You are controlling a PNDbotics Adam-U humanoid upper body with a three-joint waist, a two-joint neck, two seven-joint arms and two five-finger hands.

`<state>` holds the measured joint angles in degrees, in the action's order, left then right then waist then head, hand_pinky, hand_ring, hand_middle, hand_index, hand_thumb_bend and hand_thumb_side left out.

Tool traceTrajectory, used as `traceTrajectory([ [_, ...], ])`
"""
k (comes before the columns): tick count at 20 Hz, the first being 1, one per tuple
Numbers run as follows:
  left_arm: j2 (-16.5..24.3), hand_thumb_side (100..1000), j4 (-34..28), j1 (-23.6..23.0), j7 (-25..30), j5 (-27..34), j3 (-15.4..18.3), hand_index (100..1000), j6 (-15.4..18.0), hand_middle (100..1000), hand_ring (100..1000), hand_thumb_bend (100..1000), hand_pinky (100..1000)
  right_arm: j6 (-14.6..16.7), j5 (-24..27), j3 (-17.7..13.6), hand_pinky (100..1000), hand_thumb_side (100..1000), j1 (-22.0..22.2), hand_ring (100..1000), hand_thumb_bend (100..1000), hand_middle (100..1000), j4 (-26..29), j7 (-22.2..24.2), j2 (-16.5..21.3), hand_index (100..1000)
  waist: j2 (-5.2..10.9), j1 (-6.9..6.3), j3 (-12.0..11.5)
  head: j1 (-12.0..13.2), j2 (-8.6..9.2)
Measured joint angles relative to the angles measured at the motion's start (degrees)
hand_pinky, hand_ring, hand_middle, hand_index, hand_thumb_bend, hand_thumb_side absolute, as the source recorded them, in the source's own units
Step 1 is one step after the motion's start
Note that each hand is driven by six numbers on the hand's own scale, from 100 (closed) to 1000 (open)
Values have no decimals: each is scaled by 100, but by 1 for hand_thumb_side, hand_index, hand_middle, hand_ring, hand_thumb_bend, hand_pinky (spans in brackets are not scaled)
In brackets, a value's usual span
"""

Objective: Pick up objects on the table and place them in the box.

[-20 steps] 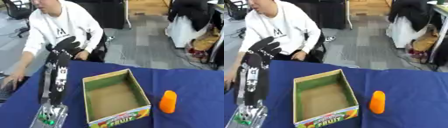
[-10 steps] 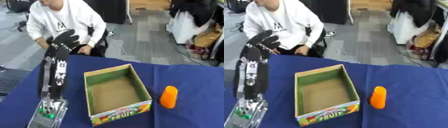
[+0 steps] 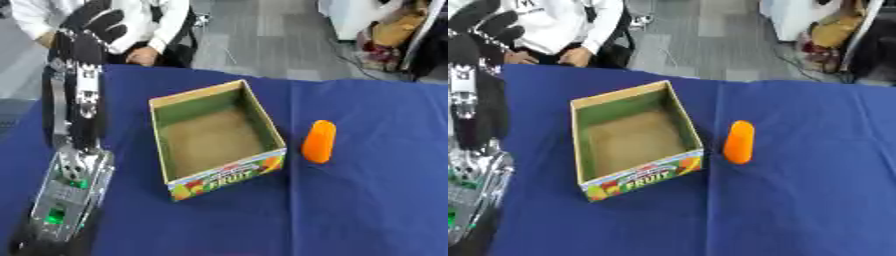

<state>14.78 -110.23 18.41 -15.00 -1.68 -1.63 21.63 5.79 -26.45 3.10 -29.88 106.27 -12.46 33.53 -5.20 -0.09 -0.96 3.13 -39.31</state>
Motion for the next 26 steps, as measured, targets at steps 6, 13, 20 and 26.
traceTrajectory([
  [6, 1, 733, 2, -2, 26, 2, -32, 848, -3, 822, 781, 580, 823, 87, -575, 436, 536, 1000, -592, 707, 489, 771, -663, 648, -107, 851, 1, 4, -23, -118, -89],
  [13, 1, 734, 3, -3, 48, 13, -38, 848, -1, 821, 782, 580, 822, 304, -1464, 865, 558, 1000, -1113, 719, 487, 789, -1388, 989, -649, 852, 1, 0, -60, -221, -99],
  [20, 0, 734, 3, -2, 77, 52, -71, 848, -3, 822, 782, 579, 823, 532, -2285, 1181, 589, 1000, -1564, 740, 485, 816, -2425, 1021, -1264, 864, -2, -24, -99, -327, -29],
  [26, -4, 735, 1, 6, 94, 58, -77, 848, -1, 822, 782, 580, 823, 811, -3013, 1334, 610, 1000, -1891, 752, 479, 830, -3315, 952, -1664, 867, -47, -66, -157, -414, 67],
])
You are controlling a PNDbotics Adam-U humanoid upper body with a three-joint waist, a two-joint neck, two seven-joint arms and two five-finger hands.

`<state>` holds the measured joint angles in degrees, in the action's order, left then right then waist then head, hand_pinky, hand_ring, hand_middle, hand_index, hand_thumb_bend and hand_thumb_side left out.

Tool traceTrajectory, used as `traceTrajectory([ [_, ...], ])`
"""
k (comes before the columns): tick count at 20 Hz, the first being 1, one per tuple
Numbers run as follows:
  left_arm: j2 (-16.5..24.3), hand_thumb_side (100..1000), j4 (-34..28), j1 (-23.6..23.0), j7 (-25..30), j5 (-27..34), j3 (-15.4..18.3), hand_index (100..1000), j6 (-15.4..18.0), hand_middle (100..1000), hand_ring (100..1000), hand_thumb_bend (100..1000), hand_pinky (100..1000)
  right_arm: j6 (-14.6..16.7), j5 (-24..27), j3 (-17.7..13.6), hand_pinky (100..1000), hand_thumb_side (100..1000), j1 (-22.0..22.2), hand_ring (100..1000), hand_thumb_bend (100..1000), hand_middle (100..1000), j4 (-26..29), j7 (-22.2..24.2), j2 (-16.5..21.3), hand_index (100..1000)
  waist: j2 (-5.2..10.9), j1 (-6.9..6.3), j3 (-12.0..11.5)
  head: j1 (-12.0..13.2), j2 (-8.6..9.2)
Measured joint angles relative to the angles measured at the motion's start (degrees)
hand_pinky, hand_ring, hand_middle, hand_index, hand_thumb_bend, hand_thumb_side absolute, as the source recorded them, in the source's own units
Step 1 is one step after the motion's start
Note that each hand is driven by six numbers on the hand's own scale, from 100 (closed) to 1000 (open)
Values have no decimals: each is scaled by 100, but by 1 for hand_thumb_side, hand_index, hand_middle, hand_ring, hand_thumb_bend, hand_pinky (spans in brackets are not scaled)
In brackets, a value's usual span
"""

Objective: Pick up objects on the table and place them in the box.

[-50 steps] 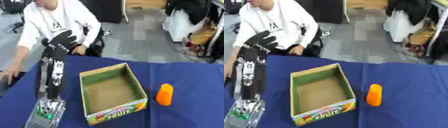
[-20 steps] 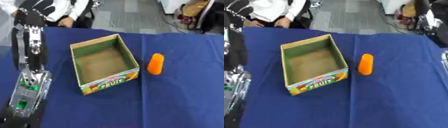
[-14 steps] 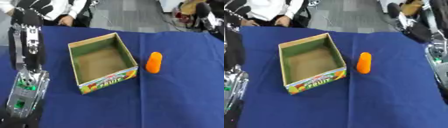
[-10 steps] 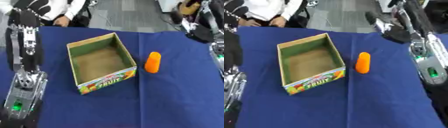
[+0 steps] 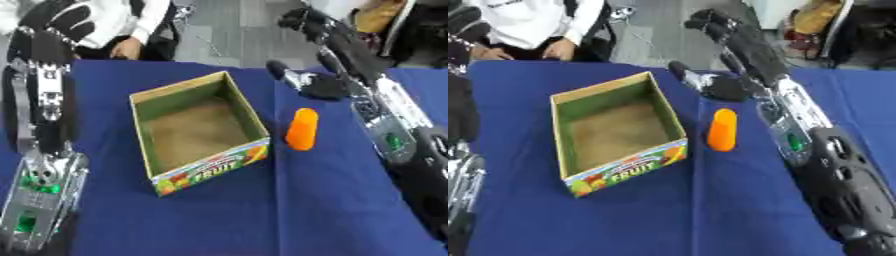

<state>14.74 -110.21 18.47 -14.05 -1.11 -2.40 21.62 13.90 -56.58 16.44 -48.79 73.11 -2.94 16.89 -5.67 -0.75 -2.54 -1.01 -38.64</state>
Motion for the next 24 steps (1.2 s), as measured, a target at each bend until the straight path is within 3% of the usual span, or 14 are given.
traceTrajectory([
  [6, -6, 735, -4, 42, 1, 10, -12, 848, 0, 822, 782, 580, 823, 142, -519, 13, 615, 1000, -160, 754, 488, 835, -622, -200, -210, 865, -39, -33, -36, -3, 92],
  [15, -10, 735, -5, 46, 1, 24, -24, 847, 0, 822, 782, 581, 823, 110, -1044, -183, 595, 1000, -159, 745, 493, 829, -1603, -900, -388, 861, -55, -56, -39, 0, 191],
  [17, -11, 734, -5, 46, 1, 25, -24, 847, 0, 822, 782, 581, 823, 108, -1131, -223, 593, 1000, -157, 744, 466, 828, -1754, -999, -391, 859, -55, -58, -39, 1, 193],
  [24, -34, 735, -5, 46, 1, 25, -24, 846, 0, 822, 783, 581, 823, 5, -1210, -378, 560, 1000, 17, 724, 493, 808, -2021, -1383, -375, 845, -55, -41, -22, 26, 194],
])
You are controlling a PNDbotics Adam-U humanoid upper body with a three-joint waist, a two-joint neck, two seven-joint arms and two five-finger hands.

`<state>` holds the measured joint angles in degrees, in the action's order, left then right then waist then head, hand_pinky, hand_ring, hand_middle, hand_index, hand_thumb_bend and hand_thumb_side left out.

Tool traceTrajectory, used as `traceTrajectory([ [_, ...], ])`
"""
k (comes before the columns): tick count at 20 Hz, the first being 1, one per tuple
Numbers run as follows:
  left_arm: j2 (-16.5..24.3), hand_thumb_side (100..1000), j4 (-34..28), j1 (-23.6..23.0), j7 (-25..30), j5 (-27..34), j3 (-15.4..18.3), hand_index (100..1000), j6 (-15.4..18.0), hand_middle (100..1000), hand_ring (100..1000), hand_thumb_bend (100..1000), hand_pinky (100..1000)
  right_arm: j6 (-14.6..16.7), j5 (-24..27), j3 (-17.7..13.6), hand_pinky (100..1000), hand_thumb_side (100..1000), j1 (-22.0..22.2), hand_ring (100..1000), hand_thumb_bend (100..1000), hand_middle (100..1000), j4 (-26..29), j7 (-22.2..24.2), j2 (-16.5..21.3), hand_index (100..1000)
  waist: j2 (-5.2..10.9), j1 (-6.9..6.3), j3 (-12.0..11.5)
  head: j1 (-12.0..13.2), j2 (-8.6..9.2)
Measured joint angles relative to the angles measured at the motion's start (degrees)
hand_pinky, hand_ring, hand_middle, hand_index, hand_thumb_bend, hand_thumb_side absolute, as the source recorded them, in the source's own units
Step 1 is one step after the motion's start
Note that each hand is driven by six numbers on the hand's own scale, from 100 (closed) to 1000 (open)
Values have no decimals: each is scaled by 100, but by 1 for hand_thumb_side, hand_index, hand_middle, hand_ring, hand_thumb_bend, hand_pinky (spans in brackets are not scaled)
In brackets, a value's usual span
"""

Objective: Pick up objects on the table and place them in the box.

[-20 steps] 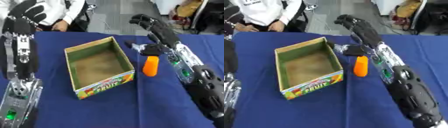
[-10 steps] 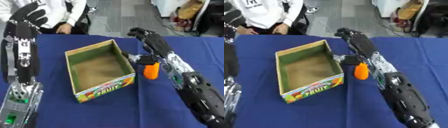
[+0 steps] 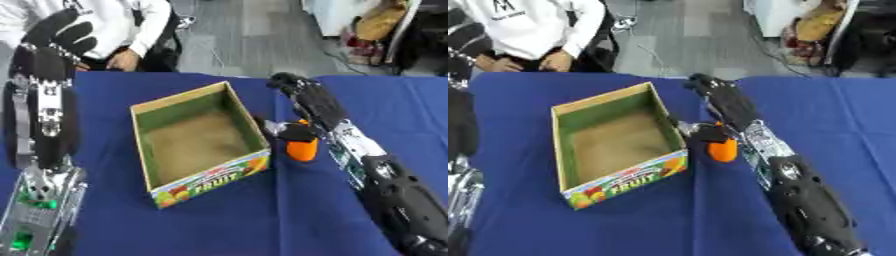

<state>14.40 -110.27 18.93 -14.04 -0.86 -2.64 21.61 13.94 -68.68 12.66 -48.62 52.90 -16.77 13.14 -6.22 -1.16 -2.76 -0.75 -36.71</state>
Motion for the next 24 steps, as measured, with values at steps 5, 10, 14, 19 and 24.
traceTrajectory([
  [5, 0, 735, 0, 0, 0, 0, 0, 845, 0, 822, 783, 581, 823, -58, 2, -52, 551, 1000, 109, 719, 494, 805, -144, -188, 51, 840, 0, 11, 19, 28, 0],
  [10, 0, 735, 0, -1, 0, 0, 0, 845, 0, 822, 783, 581, 823, -75, -9, -90, 552, 1000, 131, 721, 495, 806, -299, -286, 51, 841, 0, 11, 19, 29, 16],
  [14, -8, 736, 0, 1, 0, 1, 0, 845, 0, 822, 783, 582, 823, -74, -74, -114, 548, 1000, 126, 728, 496, 813, -451, -325, 45, 843, -6, -8, -2, 27, 87],
  [19, -26, 735, -2, 48, 1, 18, -1, 844, 1, 822, 783, 583, 823, -74, -200, -145, 544, 1000, 21, 738, 498, 821, -634, -351, 38, 848, -48, -21, -50, -44, 206],
  [24, -59, 735, -21, 55, 2, 22, -1, 844, 0, 822, 783, 582, 823, -82, -264, -205, 525, 999, 9, 746, 495, 840, -803, -388, 34, 867, -75, -47, -61, -77, 281],
])
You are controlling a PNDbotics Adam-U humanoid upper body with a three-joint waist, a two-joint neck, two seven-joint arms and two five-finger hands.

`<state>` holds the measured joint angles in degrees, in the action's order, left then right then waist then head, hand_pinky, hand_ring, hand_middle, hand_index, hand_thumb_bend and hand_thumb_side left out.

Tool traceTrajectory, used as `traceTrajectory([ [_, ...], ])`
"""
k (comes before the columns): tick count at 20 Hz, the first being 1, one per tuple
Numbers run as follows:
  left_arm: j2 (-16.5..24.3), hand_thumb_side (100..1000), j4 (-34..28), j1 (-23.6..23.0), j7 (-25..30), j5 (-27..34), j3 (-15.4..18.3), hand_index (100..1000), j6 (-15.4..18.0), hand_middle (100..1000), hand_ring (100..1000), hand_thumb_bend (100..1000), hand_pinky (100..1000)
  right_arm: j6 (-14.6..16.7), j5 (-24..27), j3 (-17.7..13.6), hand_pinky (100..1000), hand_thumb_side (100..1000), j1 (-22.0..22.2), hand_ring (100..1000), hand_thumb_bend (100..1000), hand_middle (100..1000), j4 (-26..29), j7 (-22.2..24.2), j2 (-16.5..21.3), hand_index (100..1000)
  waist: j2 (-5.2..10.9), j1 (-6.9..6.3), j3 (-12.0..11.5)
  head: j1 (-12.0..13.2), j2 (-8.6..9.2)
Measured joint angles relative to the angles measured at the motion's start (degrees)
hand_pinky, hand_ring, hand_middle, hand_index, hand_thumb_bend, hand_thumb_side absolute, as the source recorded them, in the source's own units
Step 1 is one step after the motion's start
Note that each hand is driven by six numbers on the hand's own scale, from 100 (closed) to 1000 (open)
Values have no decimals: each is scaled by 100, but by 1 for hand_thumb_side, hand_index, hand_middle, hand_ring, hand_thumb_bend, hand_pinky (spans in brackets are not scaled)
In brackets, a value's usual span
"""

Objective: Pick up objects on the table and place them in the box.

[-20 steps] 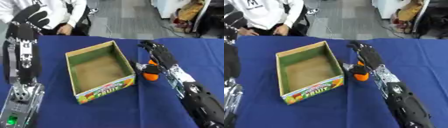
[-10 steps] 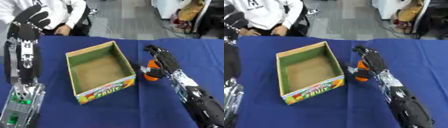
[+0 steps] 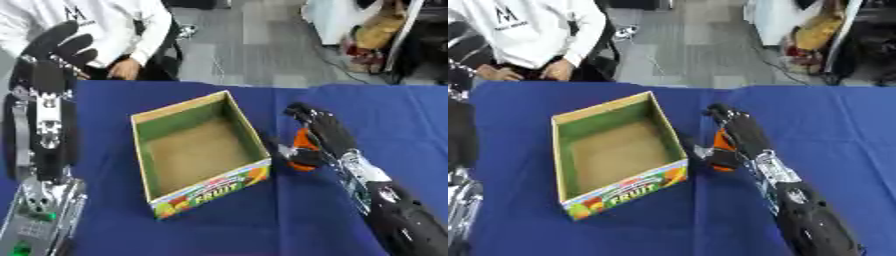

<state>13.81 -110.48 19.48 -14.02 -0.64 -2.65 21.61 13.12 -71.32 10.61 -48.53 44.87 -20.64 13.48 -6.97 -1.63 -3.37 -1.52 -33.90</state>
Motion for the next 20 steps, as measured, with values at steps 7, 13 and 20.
traceTrajectory([
  [7, -13, 735, -10, 5, 1, 4, 0, 844, -1, 822, 783, 583, 823, -22, 21, -73, 543, 1000, 18, 757, 488, 842, -146, -55, 105, 864, -9, -7, -23, 1, 71],
  [13, -14, 735, -10, 16, 2, 5, 0, 843, -1, 822, 783, 583, 823, -77, 62, -105, 591, 1000, 19, 768, 484, 841, -186, -135, 164, 858, -9, -7, -23, 1, 71],
  [20, -14, 735, -10, 17, 2, 5, 0, 843, -1, 822, 783, 583, 823, -95, 49, -104, 595, 1000, 44, 769, 483, 839, -196, -167, 164, 855, -9, -7, -23, 1, 71],
])
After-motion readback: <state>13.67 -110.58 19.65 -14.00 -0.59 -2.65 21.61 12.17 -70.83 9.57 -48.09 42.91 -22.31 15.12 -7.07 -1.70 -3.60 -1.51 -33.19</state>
